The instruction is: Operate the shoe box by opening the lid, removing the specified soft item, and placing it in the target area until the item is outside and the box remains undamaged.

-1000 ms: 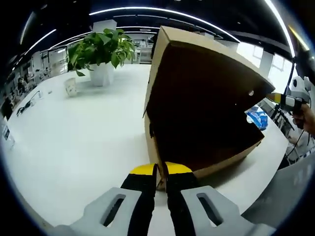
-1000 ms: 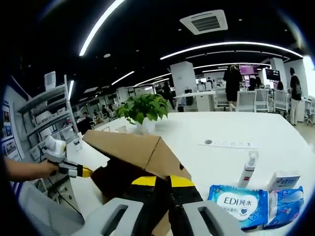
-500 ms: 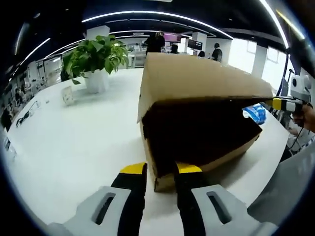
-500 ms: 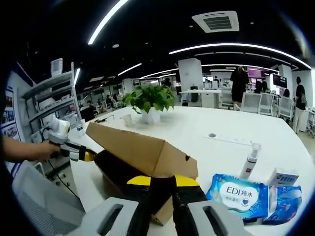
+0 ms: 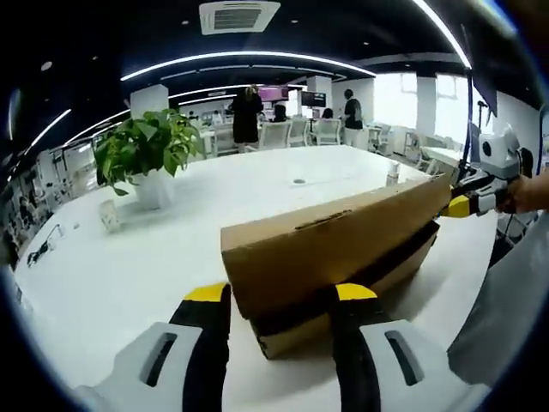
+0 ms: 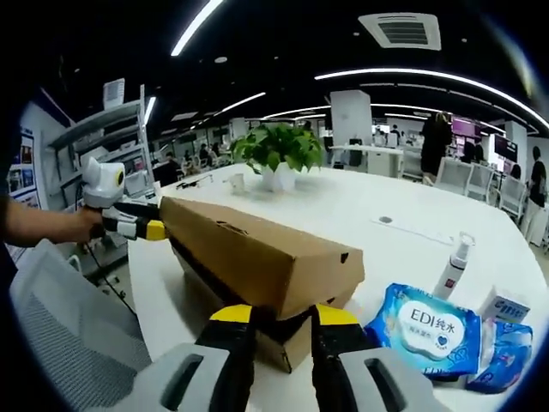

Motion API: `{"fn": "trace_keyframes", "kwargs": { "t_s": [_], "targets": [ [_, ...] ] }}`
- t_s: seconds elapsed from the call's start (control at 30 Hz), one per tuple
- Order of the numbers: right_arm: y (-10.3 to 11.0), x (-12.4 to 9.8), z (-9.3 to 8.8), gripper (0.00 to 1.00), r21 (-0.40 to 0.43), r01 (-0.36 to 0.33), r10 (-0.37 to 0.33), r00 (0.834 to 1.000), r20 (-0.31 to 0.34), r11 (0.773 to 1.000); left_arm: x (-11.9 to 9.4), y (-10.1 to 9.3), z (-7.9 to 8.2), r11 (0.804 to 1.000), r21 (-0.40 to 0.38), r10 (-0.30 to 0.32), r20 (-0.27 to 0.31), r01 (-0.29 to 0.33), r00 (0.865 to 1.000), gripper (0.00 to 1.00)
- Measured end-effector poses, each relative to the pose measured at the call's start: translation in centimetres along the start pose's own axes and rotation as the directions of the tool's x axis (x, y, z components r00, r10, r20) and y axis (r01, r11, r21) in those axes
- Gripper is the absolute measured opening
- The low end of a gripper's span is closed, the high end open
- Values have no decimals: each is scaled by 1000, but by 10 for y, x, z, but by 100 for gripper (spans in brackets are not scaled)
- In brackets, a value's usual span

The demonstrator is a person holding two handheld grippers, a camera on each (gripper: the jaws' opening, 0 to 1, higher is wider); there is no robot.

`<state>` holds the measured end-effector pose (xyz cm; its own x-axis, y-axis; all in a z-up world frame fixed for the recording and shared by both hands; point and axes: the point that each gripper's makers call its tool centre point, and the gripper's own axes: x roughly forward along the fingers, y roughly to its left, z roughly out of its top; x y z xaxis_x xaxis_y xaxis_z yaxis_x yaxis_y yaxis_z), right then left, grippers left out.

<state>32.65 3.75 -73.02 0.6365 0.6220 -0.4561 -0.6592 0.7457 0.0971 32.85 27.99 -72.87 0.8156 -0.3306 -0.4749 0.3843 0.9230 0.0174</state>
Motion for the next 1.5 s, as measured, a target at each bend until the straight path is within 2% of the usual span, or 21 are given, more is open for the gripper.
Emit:
{"fn": "trace_keyframes", "kwargs": {
  "t_s": [0.3,0.37,0.5,0.67,1.23,1.33,1.5],
  "targets": [
    [6,6,-20,30,-21,-26,24,997,-72,999,1,-6,-20,999,18,-41,-69,43,997,51],
    [5,7,-25,30,-60,-11,6,996,-93,998,2,-7,-27,999,17,-40,-89,41,995,50],
    [9,12,-32,34,-77,-22,13,993,-117,997,4,-8,-32,998,41,-34,-114,39,993,50],
    [8,13,-36,35,-85,-20,9,991,-133,996,5,-9,-38,997,62,-30,-140,39,990,50],
    [8,20,-50,35,-75,-41,28,984,-175,996,7,-7,-48,998,45,-41,-169,49,985,48],
    [8,18,-49,36,-74,-45,31,984,-174,996,5,-7,-49,998,42,-42,-170,50,985,48],
    [4,9,-38,37,-67,-40,30,988,-153,997,-3,-6,-40,999,30,-40,-142,45,989,48]
  ]
}}
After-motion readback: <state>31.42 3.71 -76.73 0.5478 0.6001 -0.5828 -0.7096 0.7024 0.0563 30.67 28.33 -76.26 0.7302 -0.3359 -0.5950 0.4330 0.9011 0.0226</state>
